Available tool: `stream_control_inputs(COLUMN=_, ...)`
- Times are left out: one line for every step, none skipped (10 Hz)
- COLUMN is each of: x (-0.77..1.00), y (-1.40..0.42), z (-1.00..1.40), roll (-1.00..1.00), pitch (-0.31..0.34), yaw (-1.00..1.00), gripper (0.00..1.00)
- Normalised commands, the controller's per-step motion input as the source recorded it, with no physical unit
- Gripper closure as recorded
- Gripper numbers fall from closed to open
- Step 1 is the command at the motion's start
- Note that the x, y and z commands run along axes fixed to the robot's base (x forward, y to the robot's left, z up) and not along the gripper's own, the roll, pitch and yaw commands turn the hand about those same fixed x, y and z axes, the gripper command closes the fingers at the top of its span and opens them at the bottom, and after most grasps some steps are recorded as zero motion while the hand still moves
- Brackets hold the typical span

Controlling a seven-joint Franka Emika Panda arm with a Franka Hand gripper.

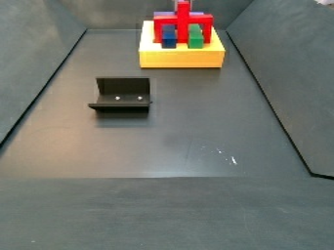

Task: Pick up the red object. Move up. Move to above the board. Insert the red object.
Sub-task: Insert the red object.

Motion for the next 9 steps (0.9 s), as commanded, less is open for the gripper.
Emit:
stream_control_inputs(x=0.06, y=0.00, z=-0.33, roll=0.00, pitch=-0.064, yaw=-0.23, gripper=1.00)
stream_control_inputs(x=0.16, y=0.00, z=-0.16, roll=0.00, pitch=0.000, yaw=-0.28, gripper=1.00)
stream_control_inputs(x=0.08, y=0.00, z=-0.23, roll=0.02, pitch=0.000, yaw=-0.36, gripper=1.00)
stream_control_inputs(x=0.00, y=0.01, z=-0.21, roll=0.00, pitch=0.000, yaw=-0.29, gripper=1.00)
stream_control_inputs(x=-0.05, y=0.00, z=-0.17, roll=0.00, pitch=-0.019, yaw=-0.05, gripper=1.00)
stream_control_inputs(x=-0.02, y=0.00, z=-0.28, roll=0.00, pitch=-0.084, yaw=0.00, gripper=1.00)
stream_control_inputs(x=0.00, y=0.00, z=-0.38, roll=0.00, pitch=-0.101, yaw=0.00, gripper=1.00)
stream_control_inputs(x=0.07, y=0.00, z=-0.04, roll=0.00, pitch=0.000, yaw=0.00, gripper=1.00)
stream_control_inputs(x=0.17, y=-0.01, z=0.05, roll=0.09, pitch=0.091, yaw=0.00, gripper=1.00)
